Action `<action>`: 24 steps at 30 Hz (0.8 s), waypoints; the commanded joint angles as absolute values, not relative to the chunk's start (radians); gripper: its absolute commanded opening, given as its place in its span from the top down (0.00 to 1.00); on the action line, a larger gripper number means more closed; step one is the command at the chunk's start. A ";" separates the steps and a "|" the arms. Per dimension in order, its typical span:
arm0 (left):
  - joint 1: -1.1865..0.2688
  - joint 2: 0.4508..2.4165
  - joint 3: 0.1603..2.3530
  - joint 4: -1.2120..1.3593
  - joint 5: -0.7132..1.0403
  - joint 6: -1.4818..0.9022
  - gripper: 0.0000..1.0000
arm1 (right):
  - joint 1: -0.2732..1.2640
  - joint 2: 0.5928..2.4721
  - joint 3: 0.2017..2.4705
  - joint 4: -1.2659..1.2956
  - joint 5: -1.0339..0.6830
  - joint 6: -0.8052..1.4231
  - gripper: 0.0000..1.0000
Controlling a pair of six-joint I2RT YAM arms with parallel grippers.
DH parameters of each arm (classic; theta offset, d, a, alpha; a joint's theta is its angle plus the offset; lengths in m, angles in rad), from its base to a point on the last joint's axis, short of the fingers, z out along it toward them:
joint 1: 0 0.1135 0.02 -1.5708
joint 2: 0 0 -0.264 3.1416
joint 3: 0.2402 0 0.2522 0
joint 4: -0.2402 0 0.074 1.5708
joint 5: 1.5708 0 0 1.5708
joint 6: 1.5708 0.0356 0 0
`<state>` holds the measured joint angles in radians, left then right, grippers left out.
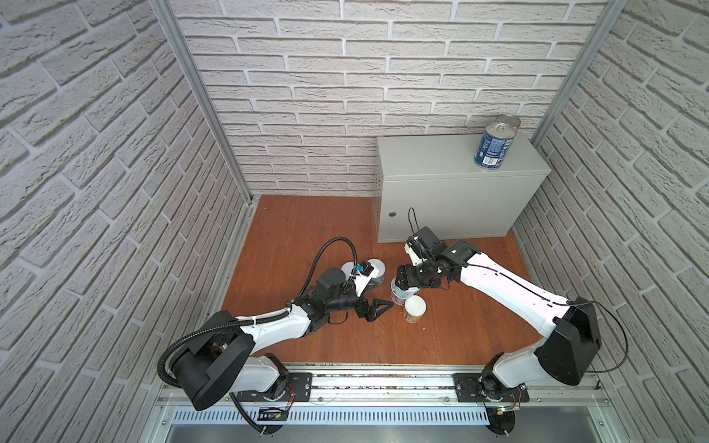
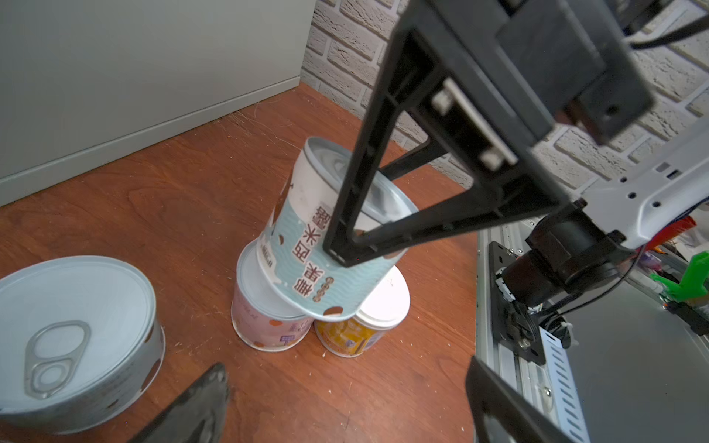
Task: Place and organize the canned foods onto the counter
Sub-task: 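Carry the can toward the left gripper while the left gripper reaches to grasp it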
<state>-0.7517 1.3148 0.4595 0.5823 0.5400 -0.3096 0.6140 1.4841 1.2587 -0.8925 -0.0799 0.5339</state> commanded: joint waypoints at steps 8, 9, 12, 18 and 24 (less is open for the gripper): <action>-0.773 1.298 0.487 0.603 0.540 -0.258 0.05 | 0.632 1.509 1.314 -0.816 -0.241 0.500 0.55; -0.776 1.298 0.486 0.600 0.537 -0.253 0.05 | 0.634 1.514 1.317 -0.819 -0.242 0.497 0.55; -0.785 1.300 0.492 0.586 0.528 -0.238 0.06 | 0.644 1.521 1.330 -0.826 -0.239 0.494 0.56; -0.790 1.318 0.499 0.584 0.523 -0.229 0.08 | 0.665 1.533 1.336 -0.815 -0.252 0.497 0.56; -0.792 1.327 0.499 0.591 0.534 -0.220 0.13 | 0.683 1.543 1.335 -0.810 -0.284 0.497 0.56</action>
<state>-0.7803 1.3170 0.4763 0.5682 0.5102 -0.2382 0.6697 1.5494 1.2915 -0.8795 -0.2317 0.5079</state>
